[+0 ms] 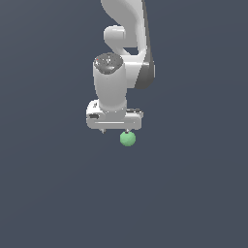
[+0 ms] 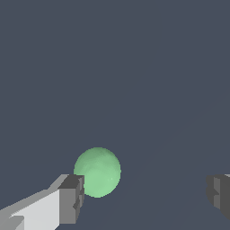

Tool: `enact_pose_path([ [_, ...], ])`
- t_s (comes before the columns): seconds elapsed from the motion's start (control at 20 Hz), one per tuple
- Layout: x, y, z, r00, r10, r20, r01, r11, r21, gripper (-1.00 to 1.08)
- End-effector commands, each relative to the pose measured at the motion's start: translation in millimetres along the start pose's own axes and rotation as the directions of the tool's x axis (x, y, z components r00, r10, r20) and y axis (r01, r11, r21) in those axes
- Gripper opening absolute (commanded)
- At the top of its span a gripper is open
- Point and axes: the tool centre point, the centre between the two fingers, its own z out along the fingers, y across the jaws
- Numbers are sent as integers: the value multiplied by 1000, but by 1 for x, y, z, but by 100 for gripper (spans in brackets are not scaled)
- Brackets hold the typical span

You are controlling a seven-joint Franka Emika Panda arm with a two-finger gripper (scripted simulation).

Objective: Pick up the object and move it to a goal position.

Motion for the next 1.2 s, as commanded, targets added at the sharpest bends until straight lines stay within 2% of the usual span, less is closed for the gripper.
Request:
enact_pose_path([
  [0.0, -2, -2, 5, 1000, -26, 1, 26, 1000, -1, 100],
  [0.25, -9, -9, 19, 993, -115, 1, 115, 993, -5, 100],
  [0.45, -18, -18, 35, 976, -218, 2, 218, 976, -7, 100],
  [0.8, -39, -36, 67, 908, -419, 2, 419, 908, -9, 100],
  [1.15, -53, -48, 85, 843, -537, 1, 537, 843, -7, 100],
])
